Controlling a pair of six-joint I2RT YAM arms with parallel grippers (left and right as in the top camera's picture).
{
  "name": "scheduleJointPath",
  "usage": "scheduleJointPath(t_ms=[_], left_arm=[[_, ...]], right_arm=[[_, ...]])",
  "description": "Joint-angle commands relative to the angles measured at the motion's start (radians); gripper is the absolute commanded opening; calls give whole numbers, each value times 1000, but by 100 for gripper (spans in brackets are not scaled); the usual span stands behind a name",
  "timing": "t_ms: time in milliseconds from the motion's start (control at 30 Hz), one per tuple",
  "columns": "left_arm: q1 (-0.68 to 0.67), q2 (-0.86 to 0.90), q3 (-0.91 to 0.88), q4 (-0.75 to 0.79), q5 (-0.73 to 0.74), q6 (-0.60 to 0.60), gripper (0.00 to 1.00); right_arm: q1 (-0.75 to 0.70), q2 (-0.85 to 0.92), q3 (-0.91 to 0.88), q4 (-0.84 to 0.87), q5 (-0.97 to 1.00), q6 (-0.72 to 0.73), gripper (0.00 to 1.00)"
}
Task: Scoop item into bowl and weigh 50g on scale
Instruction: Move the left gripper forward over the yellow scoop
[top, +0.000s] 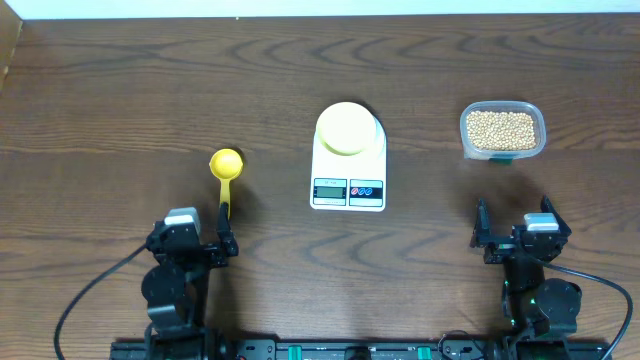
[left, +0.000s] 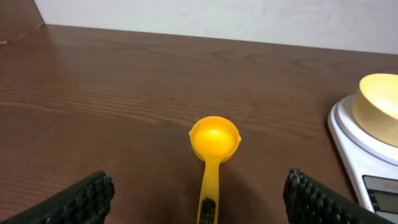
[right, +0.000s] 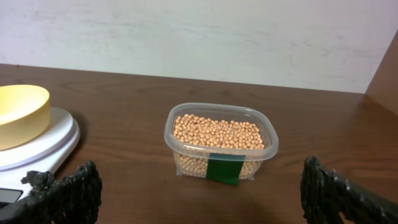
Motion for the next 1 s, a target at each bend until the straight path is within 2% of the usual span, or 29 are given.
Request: scheduleJointPath(t_ms=[0, 433, 967], left_arm=[[5, 87, 87, -2, 13, -2, 89], [5, 494, 383, -167, 13, -2, 89], [5, 812, 687, -411, 13, -2, 89]], right_arm=[[-5, -3, -2, -3, 11, -9, 99], [-5, -3, -2, -3, 11, -9, 99], [-5, -3, -2, -3, 11, -9, 99]])
